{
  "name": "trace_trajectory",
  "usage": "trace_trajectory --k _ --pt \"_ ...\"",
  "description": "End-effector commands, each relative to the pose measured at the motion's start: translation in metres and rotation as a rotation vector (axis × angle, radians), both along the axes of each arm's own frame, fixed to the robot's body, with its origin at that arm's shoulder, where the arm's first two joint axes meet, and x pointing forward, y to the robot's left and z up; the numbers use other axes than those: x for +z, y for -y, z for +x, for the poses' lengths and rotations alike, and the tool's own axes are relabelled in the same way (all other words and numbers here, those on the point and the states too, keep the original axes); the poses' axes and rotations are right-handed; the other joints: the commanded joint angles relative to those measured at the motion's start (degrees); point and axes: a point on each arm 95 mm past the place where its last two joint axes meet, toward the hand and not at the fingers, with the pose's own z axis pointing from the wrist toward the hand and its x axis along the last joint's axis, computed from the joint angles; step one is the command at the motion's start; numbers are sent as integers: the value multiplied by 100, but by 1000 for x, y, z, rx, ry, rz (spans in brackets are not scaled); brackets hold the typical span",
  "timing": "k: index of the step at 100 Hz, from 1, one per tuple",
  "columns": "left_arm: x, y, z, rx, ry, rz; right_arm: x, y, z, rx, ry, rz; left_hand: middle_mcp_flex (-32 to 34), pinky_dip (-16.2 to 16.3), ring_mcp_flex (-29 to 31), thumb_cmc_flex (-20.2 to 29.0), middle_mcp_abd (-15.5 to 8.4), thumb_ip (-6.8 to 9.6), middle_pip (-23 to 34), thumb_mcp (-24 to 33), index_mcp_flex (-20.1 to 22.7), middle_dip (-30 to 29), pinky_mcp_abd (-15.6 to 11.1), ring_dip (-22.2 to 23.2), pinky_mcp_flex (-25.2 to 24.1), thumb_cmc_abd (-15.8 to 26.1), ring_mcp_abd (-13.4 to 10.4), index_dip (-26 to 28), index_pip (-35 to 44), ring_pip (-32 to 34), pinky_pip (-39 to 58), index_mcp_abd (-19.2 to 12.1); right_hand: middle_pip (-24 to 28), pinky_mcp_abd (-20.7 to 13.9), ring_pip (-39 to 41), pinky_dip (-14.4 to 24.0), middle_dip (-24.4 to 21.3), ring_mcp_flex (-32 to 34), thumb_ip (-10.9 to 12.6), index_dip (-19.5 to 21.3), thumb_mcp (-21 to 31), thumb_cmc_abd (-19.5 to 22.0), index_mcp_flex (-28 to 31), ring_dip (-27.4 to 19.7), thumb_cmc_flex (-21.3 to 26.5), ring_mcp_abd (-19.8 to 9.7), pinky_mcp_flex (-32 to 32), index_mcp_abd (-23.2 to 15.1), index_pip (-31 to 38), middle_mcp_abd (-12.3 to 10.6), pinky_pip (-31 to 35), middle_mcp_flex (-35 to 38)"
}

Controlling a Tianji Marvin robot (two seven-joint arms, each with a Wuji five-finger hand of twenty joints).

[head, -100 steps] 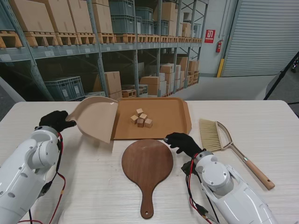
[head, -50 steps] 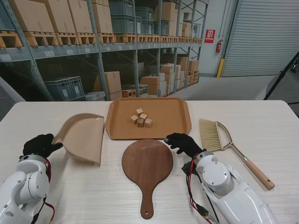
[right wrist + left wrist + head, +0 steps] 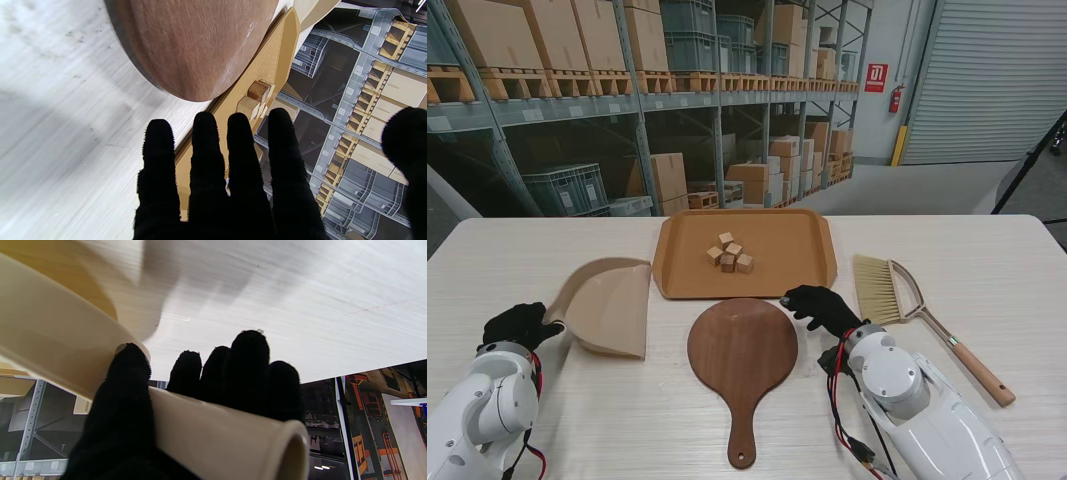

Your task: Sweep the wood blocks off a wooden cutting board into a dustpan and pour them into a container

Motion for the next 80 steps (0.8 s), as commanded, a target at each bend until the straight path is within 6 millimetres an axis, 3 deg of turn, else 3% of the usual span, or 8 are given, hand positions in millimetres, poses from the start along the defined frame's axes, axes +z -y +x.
trace_trajectory --k 1,32,42,58,80 --pt "-3 -3 -3 9 -35 -7 -6 -1 -4 10 -22 -5 -129 6 13 575 -1814 115 7901 526 35 -51 -241 6 -230 654 -1190 -148 188 -130 117 31 135 115 98 141 98 -17 54 55 25 94 84 110 28 -5 -24 -113 -46 45 -33 155" --pt "-6 -10 -13 10 -99 -42 -8 1 -5 11 -32 -6 -1228 122 -1177 16 -1170 99 6749 319 -746 -221 -321 138 -1462 634 -706 -405 -576 -1193 -658 -61 128 108 96 141 96 -30 55 54 21 99 94 110 37 -8 -28 -107 -47 50 -35 148" --pt "-4 -9 -14 15 -124 -58 -8 1 -5 13 -33 -7 -1903 76 -1816 -307 -962 94 6368 284 -1186 -259 -332 170 -1984 749 -560 -412 -1093 -1594 -963 15 128 110 94 141 97 -36 55 54 18 95 98 109 40 -3 -33 -99 -49 49 -39 151" --pt "-1 -8 -15 21 -163 -89 -8 1 -4 11 -35 -7 -2907 -112 -2789 -645 -713 89 5772 246 -1789 -354 -387 194 -2702 774 -381 -482 -1914 -2264 -1432 7 125 110 95 143 96 -33 55 54 11 99 99 110 39 1 -32 -109 -53 58 -39 148" --pt "6 -8 -19 13 -191 -128 -8 1 -4 11 -35 -7 -3646 -522 -3592 -863 -552 78 4970 242 -2069 -617 -389 83 -3271 665 -228 -700 -2841 -3119 -2057 -88 123 115 93 144 96 -38 56 55 9 100 103 110 43 0 -33 -100 -54 51 -41 146"
